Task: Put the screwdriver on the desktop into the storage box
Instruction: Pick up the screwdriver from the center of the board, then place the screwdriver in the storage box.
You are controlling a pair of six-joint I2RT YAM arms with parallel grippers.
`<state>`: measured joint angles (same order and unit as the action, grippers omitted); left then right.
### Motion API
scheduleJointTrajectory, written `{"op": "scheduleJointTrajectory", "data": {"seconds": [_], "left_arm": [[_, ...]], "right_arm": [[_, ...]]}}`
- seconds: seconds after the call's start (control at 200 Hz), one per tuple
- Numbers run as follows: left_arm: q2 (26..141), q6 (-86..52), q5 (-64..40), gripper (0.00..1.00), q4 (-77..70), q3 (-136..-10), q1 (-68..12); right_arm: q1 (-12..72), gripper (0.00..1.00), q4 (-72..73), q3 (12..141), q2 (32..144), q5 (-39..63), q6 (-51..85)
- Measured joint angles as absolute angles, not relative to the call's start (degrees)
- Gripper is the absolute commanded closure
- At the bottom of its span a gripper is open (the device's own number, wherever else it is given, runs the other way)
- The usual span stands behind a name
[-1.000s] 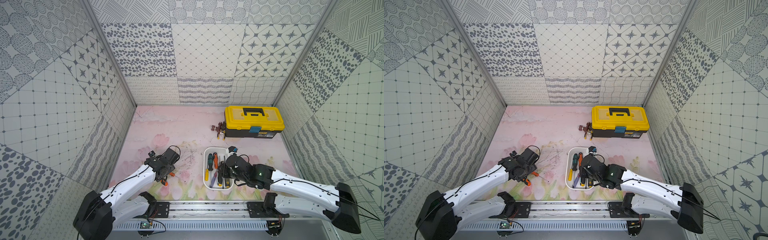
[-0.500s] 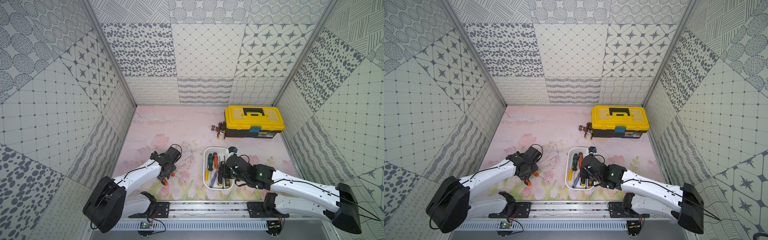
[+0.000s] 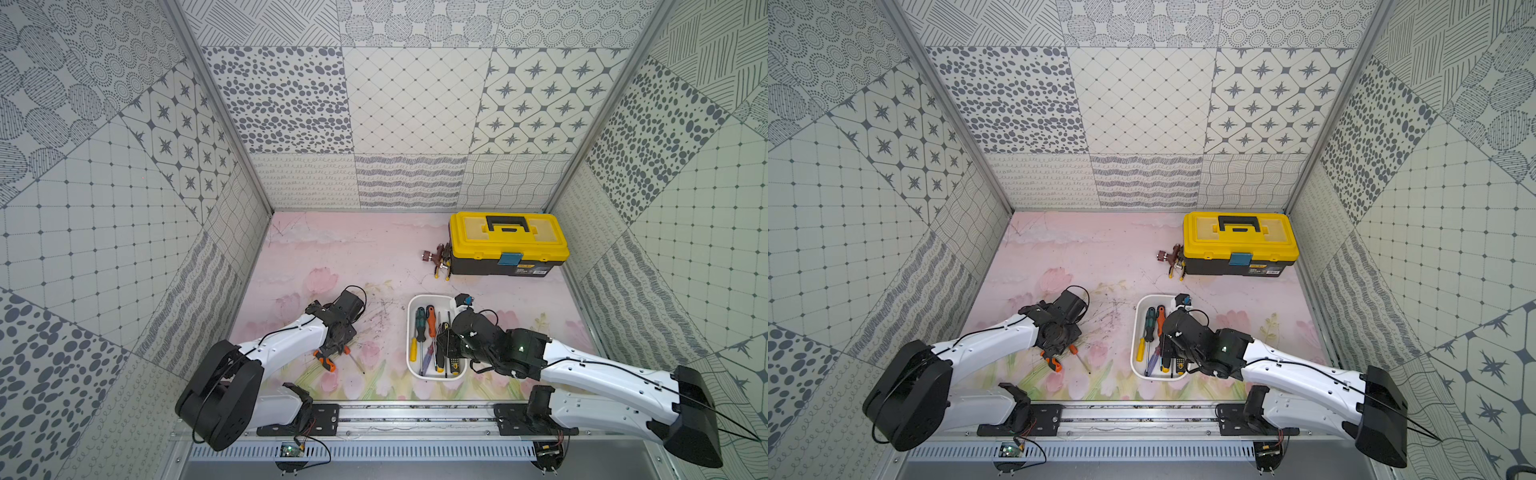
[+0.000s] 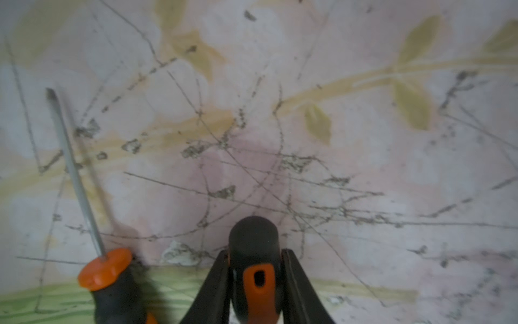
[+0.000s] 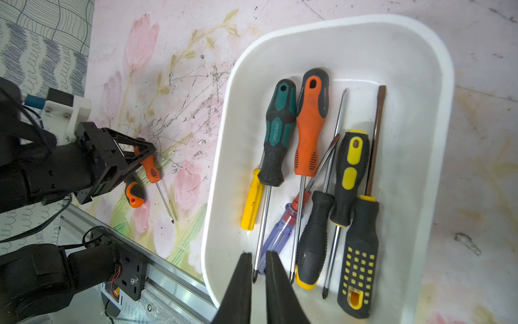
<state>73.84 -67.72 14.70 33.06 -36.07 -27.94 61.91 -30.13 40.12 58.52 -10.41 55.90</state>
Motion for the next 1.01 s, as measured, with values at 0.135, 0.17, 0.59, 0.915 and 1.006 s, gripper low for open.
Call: {"op": "scheduleJointTrajectory", "data": {"seconds": [0.135,0.17,0.59,0.915,1.006], "left_arm": [[67.13,-66.35,10.72,0.95,29.85,-36.64,-27.92],[64.58,-65.87,8.82,0.99,27.99,-36.32,-27.92],[46.87,-66.78,-18.52,1.0,-5.63,-26.26,-28.75],[44.31,-67.29,-27.0,1.0,-18.37,-24.75,-32.42],[44.14,-66.26,-27.33,1.0,-19.09,-24.77,-33.58]], "right_arm": [[61.91,0.75,-28.86,40.12,58.46,-8.45,55.07],[61.91,0.68,-27.9,40.05,58.35,-7.46,54.74],[62.59,0.41,-0.95,34.13,59.66,13.23,54.54],[63.09,0.65,10.17,32.56,60.16,17.8,56.82],[63.75,0.85,12.29,32.69,61.56,18.55,57.49]]}}
